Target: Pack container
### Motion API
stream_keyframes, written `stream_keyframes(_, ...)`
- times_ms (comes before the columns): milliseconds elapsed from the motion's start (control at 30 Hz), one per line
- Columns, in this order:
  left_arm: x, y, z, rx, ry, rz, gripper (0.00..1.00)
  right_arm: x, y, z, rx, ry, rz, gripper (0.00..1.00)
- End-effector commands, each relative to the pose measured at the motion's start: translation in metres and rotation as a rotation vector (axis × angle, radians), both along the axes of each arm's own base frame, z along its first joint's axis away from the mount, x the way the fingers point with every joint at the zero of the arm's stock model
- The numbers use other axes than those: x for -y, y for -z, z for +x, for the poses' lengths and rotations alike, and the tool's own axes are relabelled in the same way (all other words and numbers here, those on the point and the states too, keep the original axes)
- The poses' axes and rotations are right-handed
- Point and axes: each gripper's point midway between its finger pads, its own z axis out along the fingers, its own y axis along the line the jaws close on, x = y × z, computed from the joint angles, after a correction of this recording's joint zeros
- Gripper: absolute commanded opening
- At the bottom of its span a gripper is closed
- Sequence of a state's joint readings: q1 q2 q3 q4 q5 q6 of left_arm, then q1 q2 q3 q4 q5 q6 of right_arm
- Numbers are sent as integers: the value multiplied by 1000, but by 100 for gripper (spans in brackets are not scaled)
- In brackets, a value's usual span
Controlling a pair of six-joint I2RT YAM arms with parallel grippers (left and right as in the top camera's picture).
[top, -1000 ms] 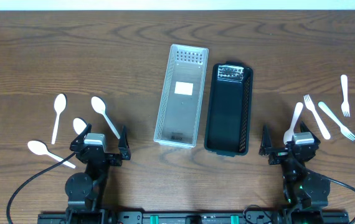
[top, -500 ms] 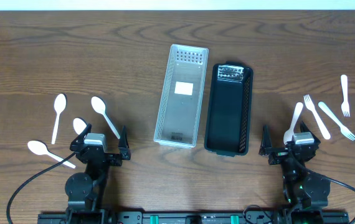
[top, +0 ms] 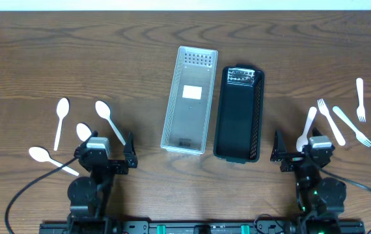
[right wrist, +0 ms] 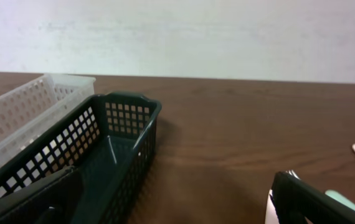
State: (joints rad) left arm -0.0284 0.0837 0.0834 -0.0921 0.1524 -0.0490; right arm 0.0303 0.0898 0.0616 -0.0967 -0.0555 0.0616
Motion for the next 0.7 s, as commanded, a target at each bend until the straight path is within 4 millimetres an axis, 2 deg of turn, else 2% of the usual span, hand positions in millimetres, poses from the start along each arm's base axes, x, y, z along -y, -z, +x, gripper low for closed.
stream_keyframes(0,2,-36,1,7,10,-22,98,-2,-31,2,-5,-3,31,99)
stream_keyframes(233,3,-54,11,-232,7,-16,98,-9,-59,25,-237,-36,27,99)
stream_keyframes(500,3,-55,10,-582,3,-7,98,-22,-83,55,-649,-122,-17,99)
stream_keyframes(600,3,-52,10,-654,3,-5,98,-51,-103,73,-674,-274,58,99)
stream_keyframes(633,3,-51,10,-665,3,-5,98,-59,-109,78,-665,-321,73,95)
stream_keyframes(667,3,-49,10,-673,3,-5,98,-68,-113,83,-657,-364,67,83)
